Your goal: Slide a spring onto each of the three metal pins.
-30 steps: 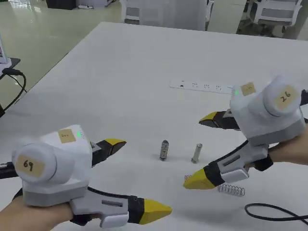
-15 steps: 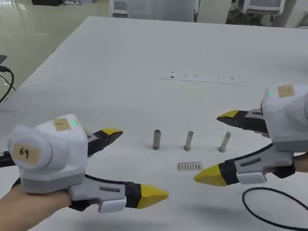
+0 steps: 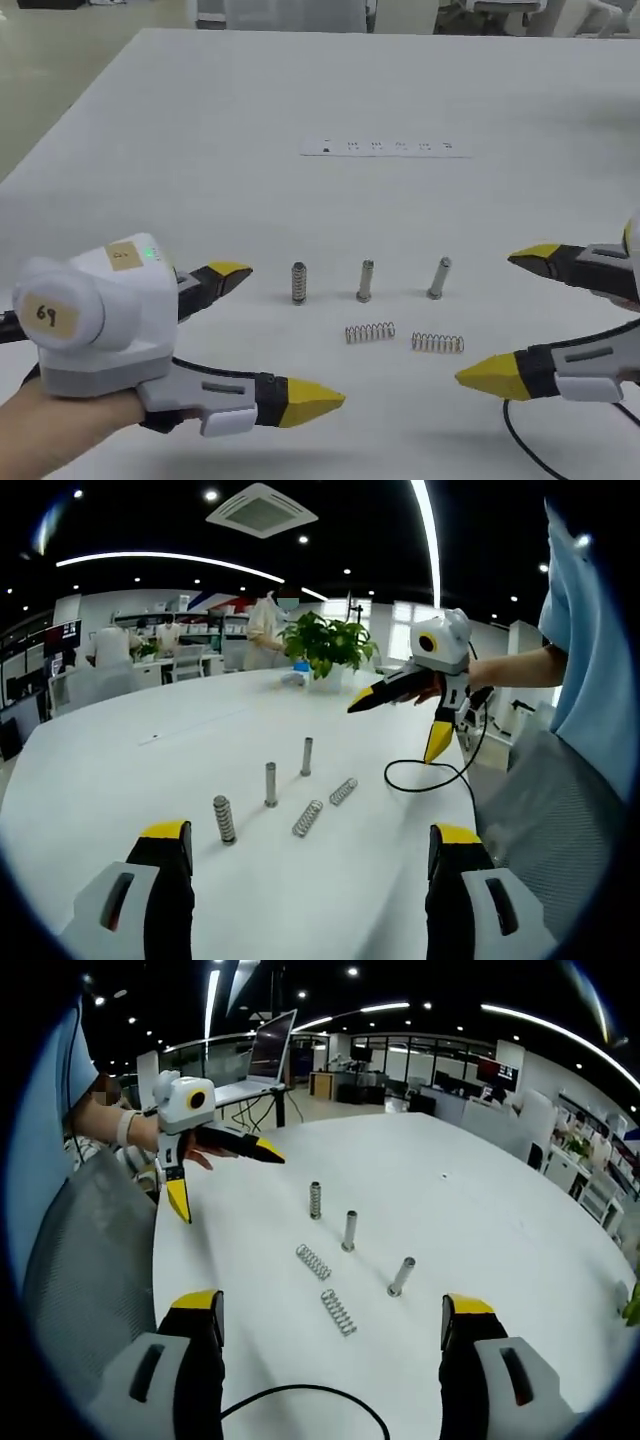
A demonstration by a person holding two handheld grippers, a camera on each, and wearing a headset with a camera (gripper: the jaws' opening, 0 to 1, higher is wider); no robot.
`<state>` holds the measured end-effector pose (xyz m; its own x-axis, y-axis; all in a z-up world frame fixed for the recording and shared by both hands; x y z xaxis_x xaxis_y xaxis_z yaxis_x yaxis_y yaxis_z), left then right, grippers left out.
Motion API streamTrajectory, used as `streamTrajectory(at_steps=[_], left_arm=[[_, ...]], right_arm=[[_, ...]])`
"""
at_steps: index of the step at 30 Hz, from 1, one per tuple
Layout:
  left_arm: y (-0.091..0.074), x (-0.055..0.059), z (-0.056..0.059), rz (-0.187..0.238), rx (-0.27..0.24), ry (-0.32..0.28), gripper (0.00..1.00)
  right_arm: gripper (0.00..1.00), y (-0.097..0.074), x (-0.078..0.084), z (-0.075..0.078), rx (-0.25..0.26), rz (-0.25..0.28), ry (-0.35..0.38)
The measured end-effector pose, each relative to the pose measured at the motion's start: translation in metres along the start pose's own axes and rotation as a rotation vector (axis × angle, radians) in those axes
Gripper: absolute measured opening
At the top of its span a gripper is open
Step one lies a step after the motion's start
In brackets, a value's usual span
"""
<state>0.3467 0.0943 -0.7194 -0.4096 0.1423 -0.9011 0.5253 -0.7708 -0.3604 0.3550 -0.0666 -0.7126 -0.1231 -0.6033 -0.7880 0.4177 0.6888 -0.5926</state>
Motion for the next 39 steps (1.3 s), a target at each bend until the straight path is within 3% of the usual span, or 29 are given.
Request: streamTrajectory(at_steps=[15,39], left_arm=[[0.035,0.009,0.009,-0.047,0.093,0.043,0.86],[0.069,0.030,-0.008,-0.086,0.087,0.094,0.42]], right_arm=[[0.86,-0.026,0.021,0.003,0.067,-0.010,0.072],[0.83,-0.037,0.025,0.000,0.088,-0.009,0.109]])
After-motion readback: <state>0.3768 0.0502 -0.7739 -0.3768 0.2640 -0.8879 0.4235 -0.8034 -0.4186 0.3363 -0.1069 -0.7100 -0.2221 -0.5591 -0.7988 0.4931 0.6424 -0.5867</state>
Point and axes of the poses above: the centre of the closed fingertips' face, and the gripper's own axes: y roughly forward along the fingers, z roughly to its right, x roughly out of its underside, the point moved 1 cm from there along -y, roughly backward along the fingers, and after that the axes turned 10 degrees about -y, right-handed, at the moved point
